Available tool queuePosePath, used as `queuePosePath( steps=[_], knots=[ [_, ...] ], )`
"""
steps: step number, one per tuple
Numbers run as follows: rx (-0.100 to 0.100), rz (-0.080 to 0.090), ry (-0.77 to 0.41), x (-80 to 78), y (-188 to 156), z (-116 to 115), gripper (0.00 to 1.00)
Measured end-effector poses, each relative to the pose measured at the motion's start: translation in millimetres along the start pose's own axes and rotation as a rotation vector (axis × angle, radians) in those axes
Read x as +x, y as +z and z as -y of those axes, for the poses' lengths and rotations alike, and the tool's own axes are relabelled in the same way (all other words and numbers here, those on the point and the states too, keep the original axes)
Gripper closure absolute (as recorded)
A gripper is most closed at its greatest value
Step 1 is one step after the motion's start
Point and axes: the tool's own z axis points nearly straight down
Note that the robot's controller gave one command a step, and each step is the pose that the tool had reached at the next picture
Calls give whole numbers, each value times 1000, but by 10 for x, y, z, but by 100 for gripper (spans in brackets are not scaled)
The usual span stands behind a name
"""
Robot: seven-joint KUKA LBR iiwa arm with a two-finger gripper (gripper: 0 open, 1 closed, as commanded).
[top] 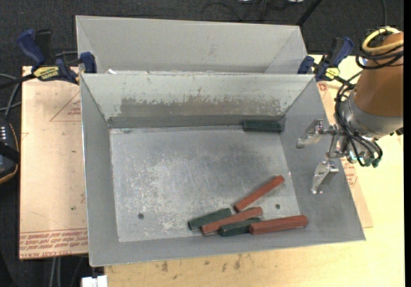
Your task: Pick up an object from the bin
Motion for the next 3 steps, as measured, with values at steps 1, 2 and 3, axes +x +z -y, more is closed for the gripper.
queuePosePath(
  steps=[1,2,3],
  knots=[
    [1,7,-4,-17,-36,-6,0],
    [2,10,-144,-6,330,-231,0],
    [2,7,-502,23,611,-598,0]
  ],
)
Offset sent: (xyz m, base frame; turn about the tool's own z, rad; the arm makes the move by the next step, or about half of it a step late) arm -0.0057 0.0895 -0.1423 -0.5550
